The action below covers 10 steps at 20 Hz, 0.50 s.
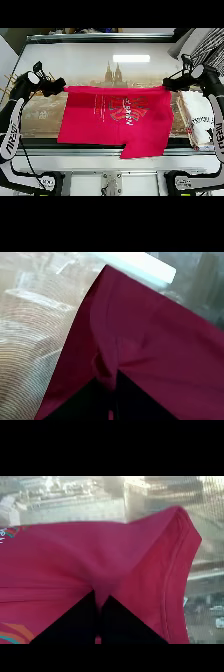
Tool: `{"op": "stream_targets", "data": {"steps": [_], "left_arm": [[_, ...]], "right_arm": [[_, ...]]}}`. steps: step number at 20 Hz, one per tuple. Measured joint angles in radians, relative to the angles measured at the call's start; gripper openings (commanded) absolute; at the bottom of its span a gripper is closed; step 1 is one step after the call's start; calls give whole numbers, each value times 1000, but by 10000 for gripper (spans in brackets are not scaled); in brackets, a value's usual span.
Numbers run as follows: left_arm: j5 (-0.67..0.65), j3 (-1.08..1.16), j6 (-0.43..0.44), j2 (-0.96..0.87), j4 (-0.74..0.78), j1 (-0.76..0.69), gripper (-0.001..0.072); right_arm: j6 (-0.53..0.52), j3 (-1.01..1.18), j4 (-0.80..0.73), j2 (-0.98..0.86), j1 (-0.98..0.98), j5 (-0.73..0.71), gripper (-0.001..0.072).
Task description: Fold the clothes and pants, and hang the long-sleeved shirts on hangers.
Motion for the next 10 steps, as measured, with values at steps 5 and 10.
{"op": "stream_targets", "data": {"steps": [5, 10], "left_arm": [[71, -206, 3, 56, 4, -29, 8], [101, -294, -3, 79, 2, -37, 553]], "right_arm": [[0, -227, -22, 68, 2, -32, 19], [0, -309, 3, 83, 0, -42, 475]]}}
